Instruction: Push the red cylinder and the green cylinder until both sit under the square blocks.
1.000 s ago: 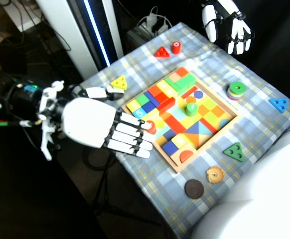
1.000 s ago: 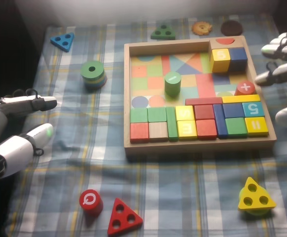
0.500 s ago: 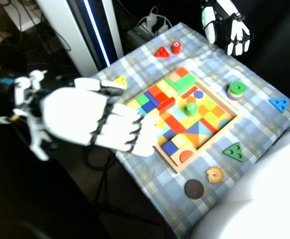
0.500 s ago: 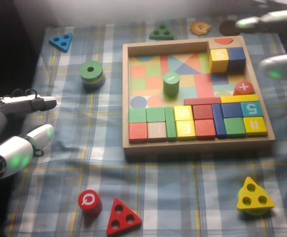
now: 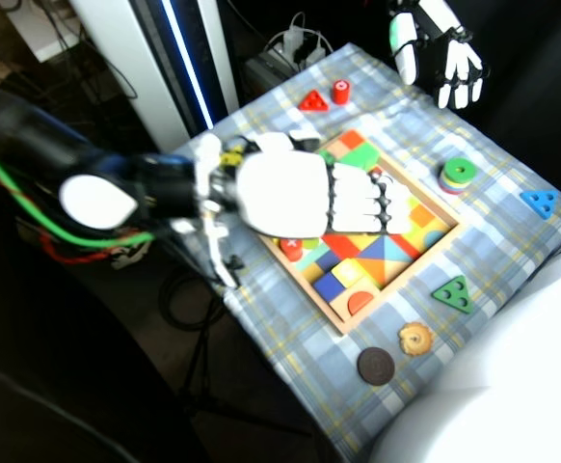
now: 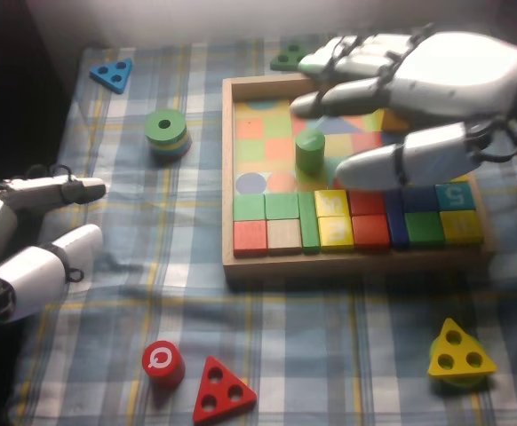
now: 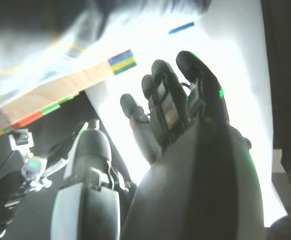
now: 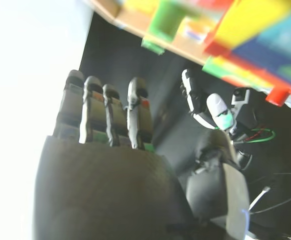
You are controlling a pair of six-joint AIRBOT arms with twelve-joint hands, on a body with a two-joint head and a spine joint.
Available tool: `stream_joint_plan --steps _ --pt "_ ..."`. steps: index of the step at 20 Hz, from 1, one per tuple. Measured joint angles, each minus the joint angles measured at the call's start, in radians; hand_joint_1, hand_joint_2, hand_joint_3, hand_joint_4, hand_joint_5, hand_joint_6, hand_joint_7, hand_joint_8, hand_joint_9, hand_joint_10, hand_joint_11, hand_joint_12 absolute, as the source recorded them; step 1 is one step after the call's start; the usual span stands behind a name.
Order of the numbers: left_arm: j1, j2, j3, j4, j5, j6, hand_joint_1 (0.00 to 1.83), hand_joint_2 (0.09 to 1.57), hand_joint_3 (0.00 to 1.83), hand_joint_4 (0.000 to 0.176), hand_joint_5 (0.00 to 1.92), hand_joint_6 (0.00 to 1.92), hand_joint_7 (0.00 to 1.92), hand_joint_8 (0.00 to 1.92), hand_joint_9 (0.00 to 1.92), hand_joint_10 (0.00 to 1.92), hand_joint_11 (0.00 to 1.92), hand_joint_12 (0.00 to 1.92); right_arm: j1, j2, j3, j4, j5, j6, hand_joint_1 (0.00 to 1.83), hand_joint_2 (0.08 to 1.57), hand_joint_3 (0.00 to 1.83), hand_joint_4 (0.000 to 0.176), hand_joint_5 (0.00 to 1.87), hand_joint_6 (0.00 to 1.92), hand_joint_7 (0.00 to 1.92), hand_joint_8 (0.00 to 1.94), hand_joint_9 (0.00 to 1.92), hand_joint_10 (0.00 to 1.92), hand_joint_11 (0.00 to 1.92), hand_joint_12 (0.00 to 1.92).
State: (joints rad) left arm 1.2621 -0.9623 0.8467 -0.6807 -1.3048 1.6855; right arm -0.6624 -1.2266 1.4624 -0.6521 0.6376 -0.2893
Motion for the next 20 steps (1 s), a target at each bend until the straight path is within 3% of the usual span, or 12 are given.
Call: stream_joint_plan --steps 1,2,4,7,8,9,10,11,13,16,17,20 --pt "0.0 0.0 0.0 -0.001 0.004 0.0 0.63 1.3 0.0 0.071 0.71 0.0 0.51 0.0 0.45 0.01 0.0 0.66 0.002 -0.012 0.003 -0.02 -0.008 0.001 0.0 1.08 0.0 0.078 0.33 0.01 0.0 0.0 0.0 0.0 0.0 0.0" --pt "0.0 0.0 0.001 -0.002 0.004 0.0 0.6 1.3 0.0 0.085 0.7 0.0 0.5 0.0 0.44 0.0 0.0 0.65 0.002 -0.02 0.006 -0.03 -0.008 0.002 0.0 1.03 0.0 0.08 0.32 0.0 0.0 0.0 0.0 0.0 0.0 0.0" --pt "0.0 0.0 0.001 -0.001 0.004 0.0 0.56 1.32 0.01 0.073 0.68 0.0 0.47 0.0 0.42 0.0 0.0 0.62 0.002 -0.034 0.015 -0.045 -0.016 0.003 0.0 1.01 0.0 0.075 0.33 0.01 0.0 0.0 0.0 0.0 0.0 0.0" --pt "0.0 0.0 0.001 0.0 0.004 0.0 0.62 1.32 0.0 0.061 0.7 0.0 0.49 0.0 0.43 0.0 0.0 0.62 0.002 -0.04 0.024 -0.069 -0.043 0.003 0.0 1.03 0.0 0.102 0.33 0.01 0.0 0.0 0.0 0.0 0.0 0.0" --pt "0.0 0.0 0.001 0.0 0.005 0.0 0.66 1.31 0.0 0.051 0.72 0.0 0.5 0.0 0.44 0.0 0.0 0.66 0.002 -0.04 0.024 -0.076 -0.048 0.003 0.0 1.04 0.0 0.08 0.33 0.0 0.0 0.0 0.0 0.0 0.0 0.0" --pt "0.0 0.0 0.001 0.0 0.004 0.0 0.64 1.3 0.0 0.081 0.71 0.0 0.49 0.0 0.43 0.0 0.0 0.63 0.002 -0.04 0.024 -0.086 -0.058 0.003 0.0 1.03 0.0 0.073 0.35 0.01 0.0 0.0 0.0 0.0 0.0 0.0" --pt "0.0 0.0 0.001 0.0 0.004 0.0 0.64 1.3 0.0 0.083 0.7 0.0 0.48 0.0 0.42 0.0 0.0 0.6 0.002 -0.04 0.024 -0.093 -0.063 0.003 0.0 1.03 0.0 0.081 0.35 0.01 0.0 0.0 0.0 0.0 0.0 0.0" --pt "0.0 0.0 0.001 0.0 0.005 0.0 0.61 1.31 0.0 0.086 0.71 0.0 0.48 0.0 0.42 0.0 0.0 0.6 0.002 -0.04 0.024 -0.093 -0.066 0.003 0.0 1.02 0.0 0.068 0.36 0.01 0.0 0.0 0.0 0.0 0.0 0.0" --pt "0.0 0.0 0.001 0.0 0.005 0.0 0.62 1.31 0.0 0.065 0.71 0.0 0.5 0.0 0.43 0.0 0.0 0.62 0.002 -0.04 0.025 -0.09 -0.071 0.003 0.0 1.05 0.01 0.092 0.36 0.01 0.0 0.0 0.0 0.0 0.0 0.0" --pt "0.0 0.0 0.001 0.0 0.004 0.0 0.62 1.31 0.0 0.072 0.72 0.0 0.49 0.0 0.44 0.0 0.0 0.67 0.002 -0.039 0.027 -0.039 -0.065 0.003 0.0 1.09 0.02 0.142 0.35 0.01 0.0 0.0 0.0 0.0 0.0 0.0" --pt "0.0 0.0 0.001 0.0 0.004 0.0 0.62 1.31 0.0 0.068 0.73 0.0 0.5 0.0 0.43 0.0 0.0 0.64 0.002 -0.036 0.028 -0.019 -0.054 0.003 0.0 1.1 0.02 0.106 0.34 0.0 0.01 0.0 0.0 0.0 0.0 0.0" --pt "0.0 0.0 0.001 0.0 0.004 0.0 0.63 1.31 0.0 0.067 0.73 0.0 0.49 0.0 0.43 0.0 0.0 0.65 0.002 -0.027 0.026 0.005 -0.029 0.003 0.0 1.15 0.02 0.074 0.32 0.0 0.05 0.0 0.0 0.0 0.0 0.0"
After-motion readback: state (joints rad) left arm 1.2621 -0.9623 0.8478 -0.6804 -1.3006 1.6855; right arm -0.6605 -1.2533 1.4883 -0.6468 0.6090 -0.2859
